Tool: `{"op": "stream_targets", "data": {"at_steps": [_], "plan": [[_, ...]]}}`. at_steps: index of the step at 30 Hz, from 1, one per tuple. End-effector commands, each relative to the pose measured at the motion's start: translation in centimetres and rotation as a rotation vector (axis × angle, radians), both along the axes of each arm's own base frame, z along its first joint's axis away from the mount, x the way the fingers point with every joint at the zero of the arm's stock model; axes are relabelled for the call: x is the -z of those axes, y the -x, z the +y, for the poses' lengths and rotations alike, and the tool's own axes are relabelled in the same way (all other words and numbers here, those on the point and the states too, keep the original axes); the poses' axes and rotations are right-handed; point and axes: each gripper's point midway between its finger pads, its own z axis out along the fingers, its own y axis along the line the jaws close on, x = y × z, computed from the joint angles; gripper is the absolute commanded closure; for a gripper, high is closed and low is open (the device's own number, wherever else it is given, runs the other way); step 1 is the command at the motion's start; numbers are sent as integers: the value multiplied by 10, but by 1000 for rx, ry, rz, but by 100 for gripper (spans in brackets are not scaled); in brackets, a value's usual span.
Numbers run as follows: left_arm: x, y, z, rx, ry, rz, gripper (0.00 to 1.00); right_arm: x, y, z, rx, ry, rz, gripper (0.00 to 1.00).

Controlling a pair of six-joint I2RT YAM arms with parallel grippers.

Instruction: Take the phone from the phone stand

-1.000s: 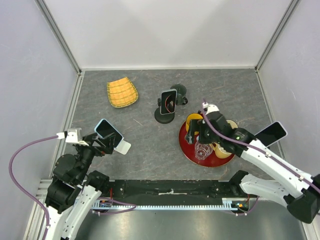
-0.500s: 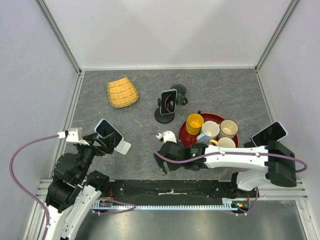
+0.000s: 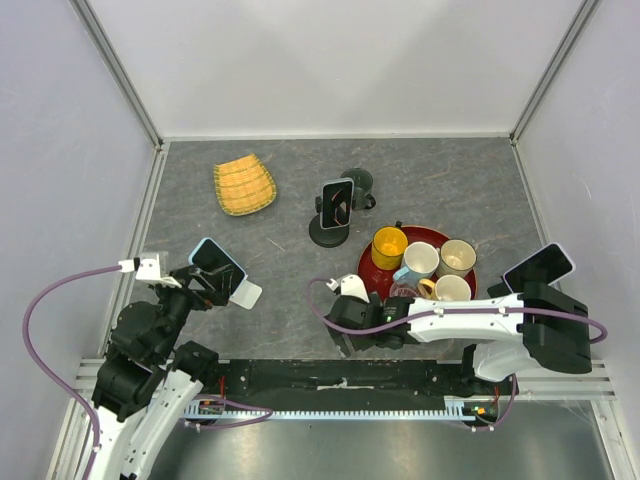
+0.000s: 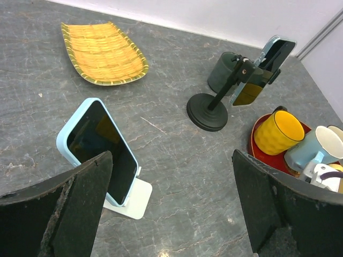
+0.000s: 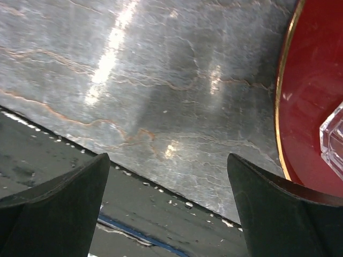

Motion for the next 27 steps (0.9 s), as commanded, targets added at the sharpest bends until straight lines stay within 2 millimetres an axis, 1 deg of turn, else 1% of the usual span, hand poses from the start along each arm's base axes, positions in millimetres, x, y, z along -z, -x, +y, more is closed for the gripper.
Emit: {"op": "stream_targets", "data": {"at_steps": [1,6,7,8,9,10,12,13,15,16,19,24,26,27], "plan": [[2,-2,-2,-2,20,22,0,9,-4,-9,70,4,6,2],[1,-2,-3,0,21,19,0,12,-11,-25,143,-3,39,2],[2,-2,-3,0,21,21,0,13,-16,-33,168,2,39,2],[2,-3,-2,-3,21,20,0,14,-17,-37,182,5,41,2],[2,-3,-2,-2,21,20,0,16,-18,-45,195,26,42,2],[2,-3,-2,-5,21,20,0,13,-25,-50,228,21,36,2],[2,-2,-2,-5,21,20,0,13,-31,-62,254,36,25,2],[2,-2,-2,-5,21,20,0,9,-39,-67,286,27,17,2],[1,-2,-2,-5,21,19,0,6,-49,-75,308,31,-7,2],[1,-2,-2,-5,22,18,0,2,-59,-82,341,33,-31,2],[1,-2,-1,-6,22,16,0,-2,-77,-97,379,60,-68,2],[2,-2,-1,-6,22,18,0,-4,-95,-107,379,107,-92,2],[0,-2,-1,-8,24,12,0,-1,-101,-115,381,145,-98,2],[0,-2,-1,-8,24,12,0,-2,-104,-115,380,149,-94,2]]}}
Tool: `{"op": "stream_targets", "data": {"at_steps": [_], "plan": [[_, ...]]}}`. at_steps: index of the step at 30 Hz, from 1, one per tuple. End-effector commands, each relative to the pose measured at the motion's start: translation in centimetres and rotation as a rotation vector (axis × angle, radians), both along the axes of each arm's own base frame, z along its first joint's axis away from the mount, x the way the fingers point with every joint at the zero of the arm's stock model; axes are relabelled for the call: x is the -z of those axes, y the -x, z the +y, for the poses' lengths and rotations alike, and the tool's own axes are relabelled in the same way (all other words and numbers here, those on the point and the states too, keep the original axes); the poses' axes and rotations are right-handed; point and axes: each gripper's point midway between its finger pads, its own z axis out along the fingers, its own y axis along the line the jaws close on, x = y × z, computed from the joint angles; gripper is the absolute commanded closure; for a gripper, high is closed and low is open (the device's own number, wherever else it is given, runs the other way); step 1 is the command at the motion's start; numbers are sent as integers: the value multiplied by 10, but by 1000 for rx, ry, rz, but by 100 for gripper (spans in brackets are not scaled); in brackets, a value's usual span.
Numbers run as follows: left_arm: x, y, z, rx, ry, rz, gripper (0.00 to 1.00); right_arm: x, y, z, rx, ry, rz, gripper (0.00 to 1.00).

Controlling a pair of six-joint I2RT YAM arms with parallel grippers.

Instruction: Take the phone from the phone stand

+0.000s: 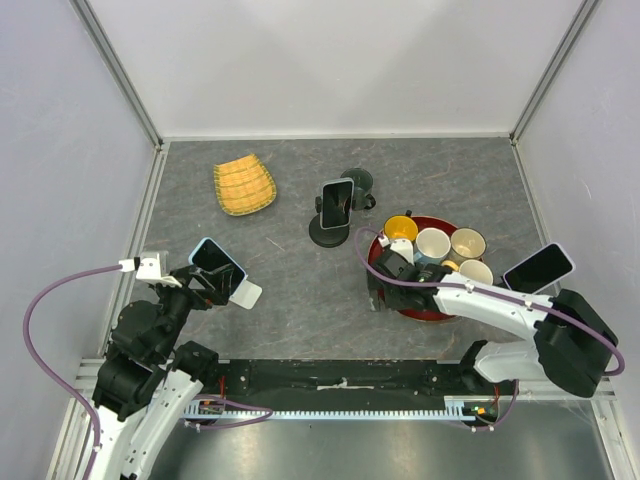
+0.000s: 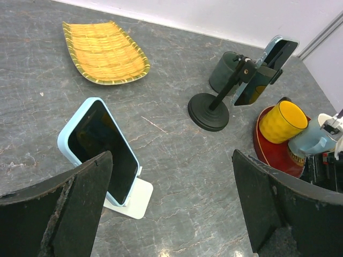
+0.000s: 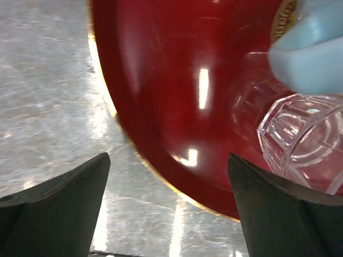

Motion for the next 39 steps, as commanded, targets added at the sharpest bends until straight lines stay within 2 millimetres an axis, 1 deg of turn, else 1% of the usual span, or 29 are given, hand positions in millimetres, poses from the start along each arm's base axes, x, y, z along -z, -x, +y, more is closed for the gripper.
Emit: {"op": "stream_targets", "data": {"at_steps": [1,2,3,4,5,6,7,9,11,13,15,17,18,21,22,24,25,29,30,32,33,39], "plan": [[-1,0,-1,-4,27,5,0,-2,-17,-22,-12,129,-26,2],[-1,0,-1,-2,27,5,0,-5,-16,-17,-29,108,-17,2],[-1,0,-1,-2,27,5,0,-15,-20,-8,-39,74,-30,2],[0,0,-1,-4,26,6,0,-20,-20,-3,-46,48,-32,2],[-1,0,-1,-2,28,3,0,-26,-20,1,-45,26,-34,2],[-1,0,-1,-2,27,5,0,-39,-20,7,-46,-19,-46,2],[0,0,-1,-4,27,6,0,-45,-20,9,-41,-41,-49,2],[0,0,-1,-5,26,6,0,-57,-13,15,-32,-114,-37,2],[-1,0,-1,-4,28,3,0,-58,-3,20,-36,-162,-5,2],[-1,0,-1,-4,26,3,0,-53,10,20,-25,-200,44,2],[-1,-1,-1,-4,26,3,0,-43,22,11,10,-204,74,2],[-2,0,-1,-2,28,0,0,-38,30,7,27,-213,85,2],[-1,0,-1,-1,27,2,0,-32,36,3,37,-214,95,2],[-2,0,-2,1,28,-3,0,-23,48,3,41,-195,108,2],[-3,0,-1,1,29,-5,0,-21,54,6,16,-179,111,2],[-3,1,-1,1,30,-7,0,-14,56,5,25,-135,105,2],[-3,1,-1,3,30,-7,0,-11,60,8,11,-122,102,2],[-4,1,-1,3,31,-13,0,-3,56,7,73,-108,66,2],[-3,1,-1,1,30,-11,0,2,54,2,92,-95,50,2],[-4,2,-1,1,32,-16,0,5,50,0,125,-98,26,2],[-3,2,-1,1,31,-14,0,10,51,-5,148,-87,25,2],[-5,2,-1,1,33,-18,0,17,40,-15,199,-39,-33,2]]}}
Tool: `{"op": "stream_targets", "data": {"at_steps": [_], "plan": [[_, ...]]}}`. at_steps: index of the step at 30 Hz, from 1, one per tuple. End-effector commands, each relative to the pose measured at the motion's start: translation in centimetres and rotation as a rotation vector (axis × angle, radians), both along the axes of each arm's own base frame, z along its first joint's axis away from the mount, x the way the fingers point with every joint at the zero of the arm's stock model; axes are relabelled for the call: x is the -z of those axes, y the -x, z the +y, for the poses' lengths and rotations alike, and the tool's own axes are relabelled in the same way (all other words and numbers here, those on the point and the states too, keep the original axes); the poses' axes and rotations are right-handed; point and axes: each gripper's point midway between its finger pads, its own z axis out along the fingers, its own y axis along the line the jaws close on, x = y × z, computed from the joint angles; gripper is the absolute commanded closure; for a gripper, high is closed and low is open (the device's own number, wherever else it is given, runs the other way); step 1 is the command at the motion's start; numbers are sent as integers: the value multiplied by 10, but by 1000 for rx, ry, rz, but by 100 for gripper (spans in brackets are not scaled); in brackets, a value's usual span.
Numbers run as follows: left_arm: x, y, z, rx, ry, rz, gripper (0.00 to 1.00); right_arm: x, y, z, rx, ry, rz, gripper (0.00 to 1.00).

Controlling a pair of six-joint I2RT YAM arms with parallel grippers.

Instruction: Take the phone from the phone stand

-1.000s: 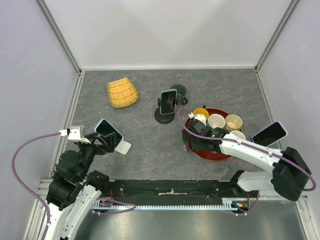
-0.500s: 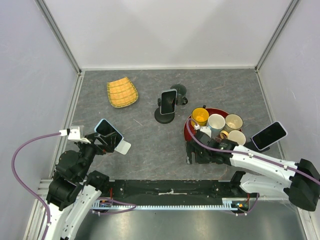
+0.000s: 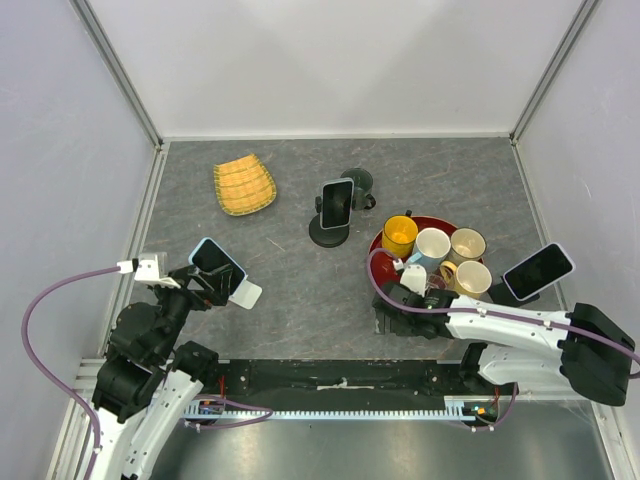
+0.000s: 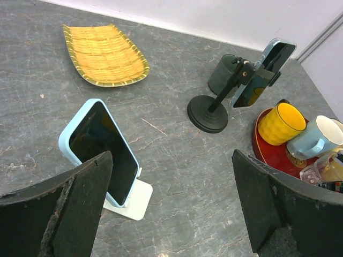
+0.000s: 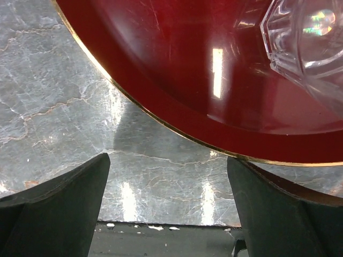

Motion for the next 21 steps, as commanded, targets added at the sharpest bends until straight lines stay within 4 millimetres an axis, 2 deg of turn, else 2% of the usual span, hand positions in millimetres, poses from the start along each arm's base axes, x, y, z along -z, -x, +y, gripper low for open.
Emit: {"op": "stream_targets", "data": {"at_steps": [1,6,13,20,21], "plan": [[-2,1,-2,5,27,-7,0,-1,-20,-2,88,10,-99,2],[-2,1,-2,7,28,-8,0,-7,-38,-7,130,47,-190,2],[-4,1,-1,2,30,-13,0,-13,-74,-30,222,107,-258,2],[-4,2,-1,2,31,-16,0,-21,-121,-35,236,165,-295,2],[-3,2,-1,2,30,-14,0,-21,-129,-41,245,176,-289,2]]}}
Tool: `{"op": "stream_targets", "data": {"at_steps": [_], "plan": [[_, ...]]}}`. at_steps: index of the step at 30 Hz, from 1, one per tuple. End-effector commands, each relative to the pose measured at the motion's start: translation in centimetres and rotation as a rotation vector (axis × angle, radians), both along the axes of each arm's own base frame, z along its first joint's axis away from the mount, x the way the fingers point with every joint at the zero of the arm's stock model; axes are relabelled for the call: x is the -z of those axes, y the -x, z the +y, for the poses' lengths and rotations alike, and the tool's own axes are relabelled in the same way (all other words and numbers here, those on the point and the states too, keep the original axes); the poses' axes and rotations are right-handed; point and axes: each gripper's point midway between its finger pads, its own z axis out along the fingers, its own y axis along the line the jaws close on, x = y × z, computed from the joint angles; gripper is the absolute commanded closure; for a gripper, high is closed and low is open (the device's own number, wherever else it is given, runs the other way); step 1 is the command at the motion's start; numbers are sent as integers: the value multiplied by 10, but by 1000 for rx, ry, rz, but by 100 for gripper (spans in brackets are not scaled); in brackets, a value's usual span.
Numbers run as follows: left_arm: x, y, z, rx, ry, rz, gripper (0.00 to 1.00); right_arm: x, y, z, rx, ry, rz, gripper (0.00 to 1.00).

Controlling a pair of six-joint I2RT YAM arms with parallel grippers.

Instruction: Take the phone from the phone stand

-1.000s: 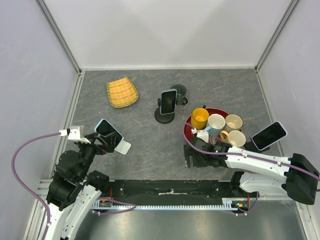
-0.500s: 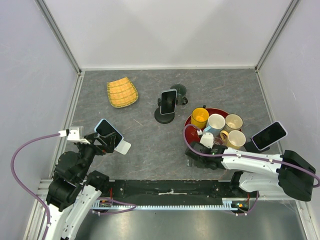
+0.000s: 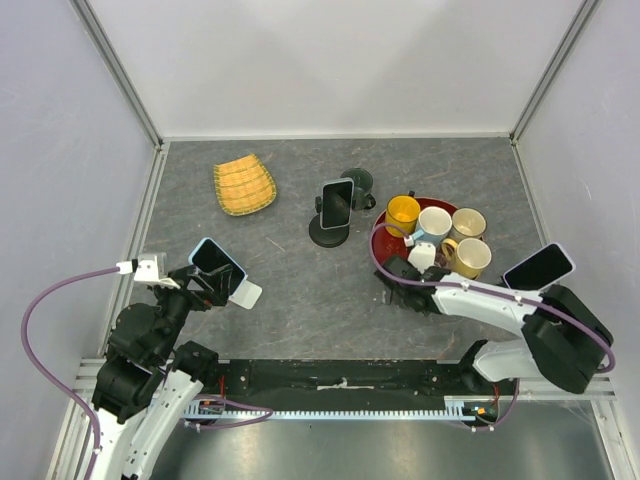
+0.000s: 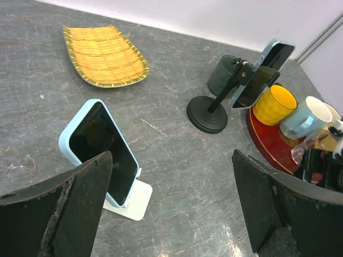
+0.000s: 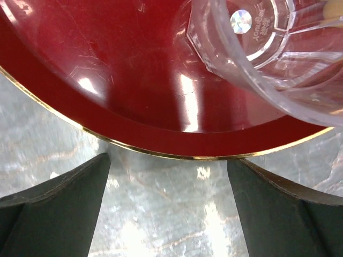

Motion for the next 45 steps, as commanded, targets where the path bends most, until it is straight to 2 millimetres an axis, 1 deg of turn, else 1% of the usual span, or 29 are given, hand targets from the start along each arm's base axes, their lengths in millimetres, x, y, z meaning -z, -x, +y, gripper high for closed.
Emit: {"op": "stream_targets", "data": {"at_steps": [1,5,6,8,9,11,14,15,16,17,18,19,21,22,23,24,25,26,28,31,33,36,37,38,39,40,42,43,45], "plan": [[-3,1,-1,1,29,-12,0,-28,-71,3,26,23,-185,2],[-4,1,0,-2,29,-13,0,-23,-101,0,64,25,-181,2],[-3,2,0,-1,30,-15,0,-22,-110,-8,93,27,-177,2],[-3,1,0,-4,29,-12,0,-21,-127,-8,101,19,-174,2],[-4,2,0,-4,30,-15,0,-22,-136,-15,120,24,-175,2],[-4,2,0,-4,30,-16,0,-25,-154,-17,113,40,-189,2],[-3,2,1,-5,29,-14,0,-24,-180,-28,132,55,-190,2],[-4,2,1,-5,30,-15,0,-23,-188,-36,149,49,-186,2],[-3,2,1,-5,29,-14,0,-29,-202,-35,152,38,-208,2],[-4,2,0,-4,29,-14,0,-23,-207,-39,137,60,-193,2],[-4,2,1,-7,30,-15,0,-24,-215,-45,142,69,-196,2],[-4,2,1,-9,29,-14,0,-32,-229,-44,134,62,-225,2],[-3,1,1,-9,28,-12,0,-26,-242,-51,115,87,-210,2],[-3,1,1,-9,28,-11,0,-35,-256,-50,113,82,-232,2],[-3,1,1,-10,28,-11,0,-29,-261,-52,106,90,-219,2],[-3,1,1,-12,27,-10,0,-31,-268,-60,108,100,-221,2],[-2,0,1,-13,24,-4,0,-39,-280,-60,107,94,-244,2],[-2,0,1,-13,25,-5,0,-36,-285,-61,101,98,-238,2],[-2,-1,1,-15,23,-1,0,-44,-296,-64,96,91,-251,2],[-2,-1,2,-19,22,2,0,-49,-298,-62,77,84,-252,2],[-1,-1,3,-22,21,3,0,-61,-295,-56,52,50,-268,2],[-3,0,5,-35,25,-4,0,-84,-283,-47,-1,-6,-298,2],[-2,0,5,-35,25,-4,0,-84,-275,-45,-25,-18,-288,2],[-3,0,6,-36,26,-7,0,-105,-271,-42,-60,-32,-323,2],[-3,1,6,-36,27,-8,0,-110,-265,-36,-99,-60,-322,2],[-4,1,6,-38,29,-13,0,-124,-254,-37,-111,-67,-335,2],[-3,1,7,-41,30,-13,0,-137,-240,-40,-130,-67,-351,2],[-4,1,7,-44,30,-14,0,-152,-227,-44,-133,-68,-380,2],[-3,-1,8,-54,32,-4,0,-166,-213,-48,-135,-64,-410,2]]}}
